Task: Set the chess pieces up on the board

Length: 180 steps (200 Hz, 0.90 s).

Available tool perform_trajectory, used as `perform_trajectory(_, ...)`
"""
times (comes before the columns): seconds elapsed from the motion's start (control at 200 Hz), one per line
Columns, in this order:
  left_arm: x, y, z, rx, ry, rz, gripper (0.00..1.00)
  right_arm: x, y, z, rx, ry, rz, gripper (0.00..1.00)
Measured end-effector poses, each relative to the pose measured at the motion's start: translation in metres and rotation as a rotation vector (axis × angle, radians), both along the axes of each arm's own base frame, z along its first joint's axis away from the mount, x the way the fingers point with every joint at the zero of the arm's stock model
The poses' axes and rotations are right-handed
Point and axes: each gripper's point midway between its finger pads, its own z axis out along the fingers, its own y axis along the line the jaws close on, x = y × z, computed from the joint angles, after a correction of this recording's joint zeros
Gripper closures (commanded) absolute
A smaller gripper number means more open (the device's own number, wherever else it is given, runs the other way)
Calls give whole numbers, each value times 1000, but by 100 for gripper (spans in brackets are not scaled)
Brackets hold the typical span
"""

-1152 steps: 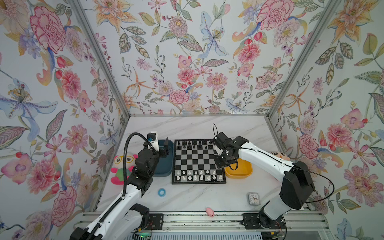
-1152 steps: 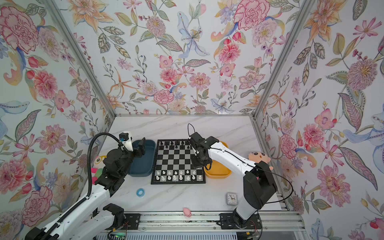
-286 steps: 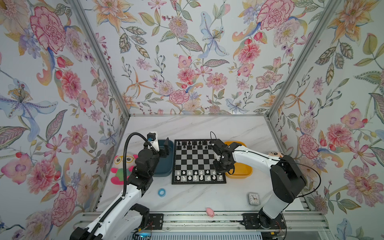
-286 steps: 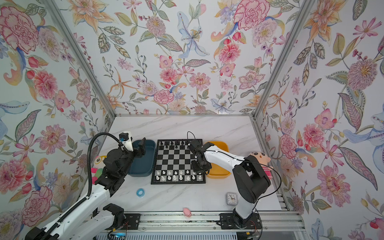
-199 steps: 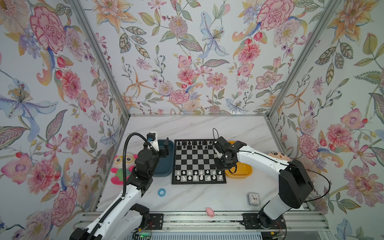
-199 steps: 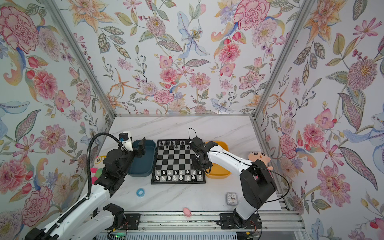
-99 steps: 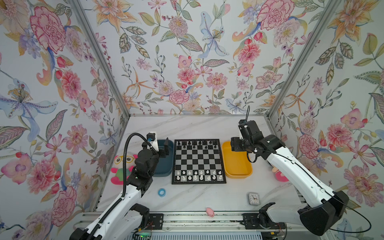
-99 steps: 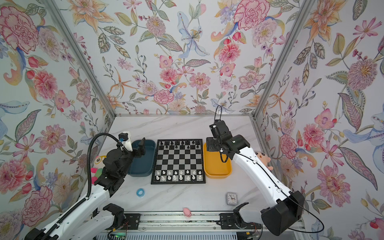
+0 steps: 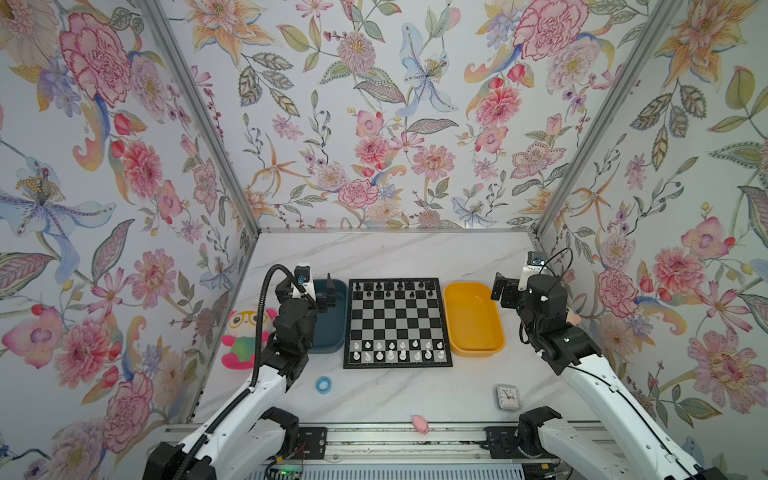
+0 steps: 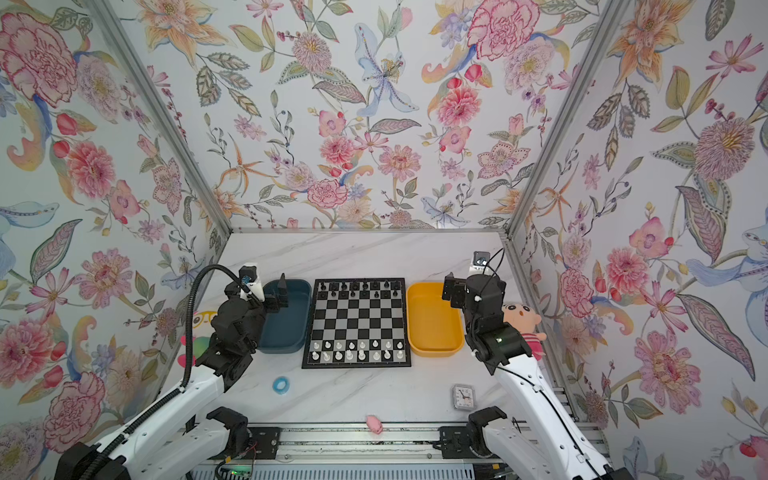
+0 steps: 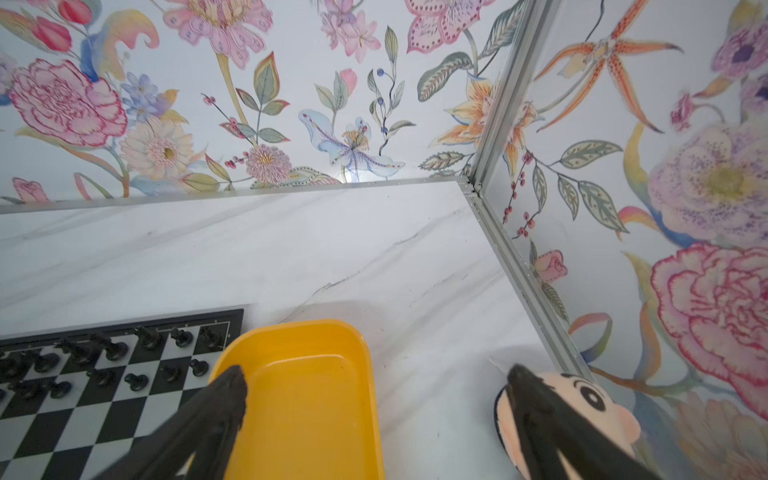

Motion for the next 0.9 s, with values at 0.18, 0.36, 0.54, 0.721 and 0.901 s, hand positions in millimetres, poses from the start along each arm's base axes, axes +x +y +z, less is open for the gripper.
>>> perform_trajectory(0.18,3,20,-40,57,28,69,1,8,-17,-38,-66,-35,-22,1)
perform_trajectory(0.36,-2,39,-71,86,24,123,1,19,-36,-56,-68,-96,-58,1)
perform_trajectory(0.54,-7,53,-83,93,-14,162,1,25,-55,-93,-56,-70,-85,1)
perform_trajectory(0.721,-10,69,-68,67,-98,199,1,39,-54,-110,-49,-66,-71,1)
perform_trajectory(0.901,-12,69,-62,61,-123,180,1,49,-49,-134,-42,-16,-39,1)
